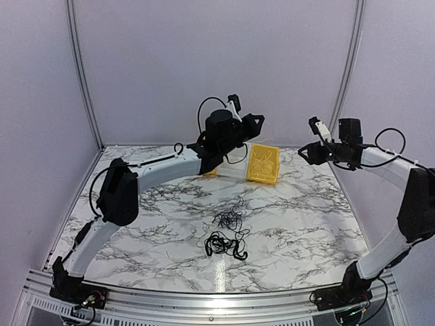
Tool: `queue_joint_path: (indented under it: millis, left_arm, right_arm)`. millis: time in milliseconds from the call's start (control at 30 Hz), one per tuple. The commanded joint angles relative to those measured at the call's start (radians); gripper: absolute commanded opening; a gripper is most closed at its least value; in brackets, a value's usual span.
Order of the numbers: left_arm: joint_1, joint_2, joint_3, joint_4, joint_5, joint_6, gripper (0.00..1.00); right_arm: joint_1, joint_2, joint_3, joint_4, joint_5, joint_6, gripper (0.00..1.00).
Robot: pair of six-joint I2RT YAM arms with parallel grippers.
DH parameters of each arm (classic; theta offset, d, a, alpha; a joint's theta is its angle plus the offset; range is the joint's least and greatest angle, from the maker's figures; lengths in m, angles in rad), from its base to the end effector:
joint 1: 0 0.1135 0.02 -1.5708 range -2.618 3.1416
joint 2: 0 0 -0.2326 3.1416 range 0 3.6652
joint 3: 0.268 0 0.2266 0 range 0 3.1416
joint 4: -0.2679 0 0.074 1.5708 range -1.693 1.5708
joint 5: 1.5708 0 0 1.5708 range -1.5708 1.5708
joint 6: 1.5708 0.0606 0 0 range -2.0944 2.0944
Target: Untangle the cables
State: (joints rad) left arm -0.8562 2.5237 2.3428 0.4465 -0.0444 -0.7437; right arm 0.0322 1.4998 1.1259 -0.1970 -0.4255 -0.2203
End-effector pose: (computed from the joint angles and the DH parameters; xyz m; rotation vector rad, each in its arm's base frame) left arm 0.3724 -0.4251 0.3033 0.0389 1.4291 -1.3192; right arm 0.3366 0.0359 0.2518 -0.5076 2.0415 0.3421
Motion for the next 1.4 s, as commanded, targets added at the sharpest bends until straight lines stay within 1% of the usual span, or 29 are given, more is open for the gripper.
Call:
queue_joint_path:
  millis: [0, 100, 167, 200, 233, 267, 300, 400, 500, 567, 667, 800, 833, 900, 967, 1067, 1167, 1267, 1300, 1367]
  left_arm:
    - [-0.015, 0.141, 0.078, 0.087, -0.066, 0.010, 0.00]
    - [-0.015, 0.241, 0.144, 0.115, -0.132, -0.020, 0.00]
    - [-0.013, 0.285, 0.174, 0.116, -0.144, -0.048, 0.00]
    - [-0.012, 0.289, 0.167, 0.114, -0.141, -0.056, 0.04]
    - [-0.012, 0.286, 0.154, 0.108, -0.136, -0.058, 0.14]
    - [-0.012, 0.267, 0.131, 0.101, -0.132, -0.053, 0.30]
    - [-0.011, 0.245, 0.103, 0.098, -0.125, -0.046, 0.39]
    - [-0.010, 0.176, 0.025, 0.072, -0.101, -0.027, 0.55]
    - [-0.002, 0.108, -0.047, 0.023, -0.056, -0.018, 0.63]
    - [0.001, 0.053, -0.108, -0.009, -0.018, -0.013, 0.65]
    - [0.003, -0.046, -0.242, -0.034, 0.034, -0.005, 0.66]
    - [0.005, -0.209, -0.482, -0.072, 0.024, 0.009, 0.68]
    - [0.007, -0.238, -0.511, -0.110, 0.014, 0.013, 0.69]
    - [0.008, -0.288, -0.553, -0.237, 0.008, 0.051, 0.70]
    - [0.008, -0.352, -0.634, -0.298, -0.005, 0.091, 0.70]
    - [0.008, -0.486, -0.842, -0.262, -0.012, 0.129, 0.70]
    - [0.011, -0.607, -0.989, -0.271, -0.005, 0.155, 0.70]
    - [0.012, -0.710, -1.142, -0.256, -0.020, 0.141, 0.69]
    - [0.014, -0.743, -1.190, -0.250, -0.026, 0.130, 0.69]
    - [0.020, -0.795, -1.273, -0.250, -0.027, 0.135, 0.68]
  right_arm:
    - [-0.002, 0.012, 0.000, 0.026, 0.015, 0.023, 0.60]
    - [-0.003, 0.019, -0.002, 0.025, 0.001, 0.027, 0.60]
    - [-0.002, 0.022, -0.002, 0.025, -0.009, 0.027, 0.60]
    - [-0.002, 0.023, -0.003, 0.025, -0.011, 0.026, 0.60]
    - [-0.002, 0.024, -0.003, 0.027, -0.014, 0.026, 0.60]
    - [-0.002, 0.025, -0.003, 0.027, -0.016, 0.024, 0.60]
    - [-0.002, 0.027, -0.003, 0.027, -0.018, 0.024, 0.60]
    - [-0.003, 0.034, -0.002, 0.024, -0.026, 0.023, 0.60]
    - [-0.002, 0.036, -0.004, 0.025, -0.037, 0.016, 0.60]
    - [-0.002, 0.037, -0.006, 0.023, -0.057, 0.010, 0.60]
    - [-0.001, 0.050, -0.004, 0.010, -0.099, -0.016, 0.60]
    - [0.025, 0.089, 0.033, -0.051, -0.125, -0.081, 0.59]
    - [0.041, 0.106, 0.053, -0.084, -0.121, -0.108, 0.58]
    - [0.081, 0.139, 0.097, -0.144, -0.105, -0.162, 0.57]
    - [0.128, 0.159, 0.127, -0.182, -0.087, -0.206, 0.57]
    - [0.199, 0.176, 0.144, -0.180, -0.055, -0.242, 0.57]
    - [0.280, 0.220, 0.181, -0.207, -0.017, -0.291, 0.58]
    - [0.359, 0.274, 0.221, -0.227, 0.084, -0.338, 0.57]
    - [0.382, 0.293, 0.242, -0.230, 0.102, -0.342, 0.55]
    - [0.404, 0.335, 0.282, -0.258, 0.086, -0.351, 0.52]
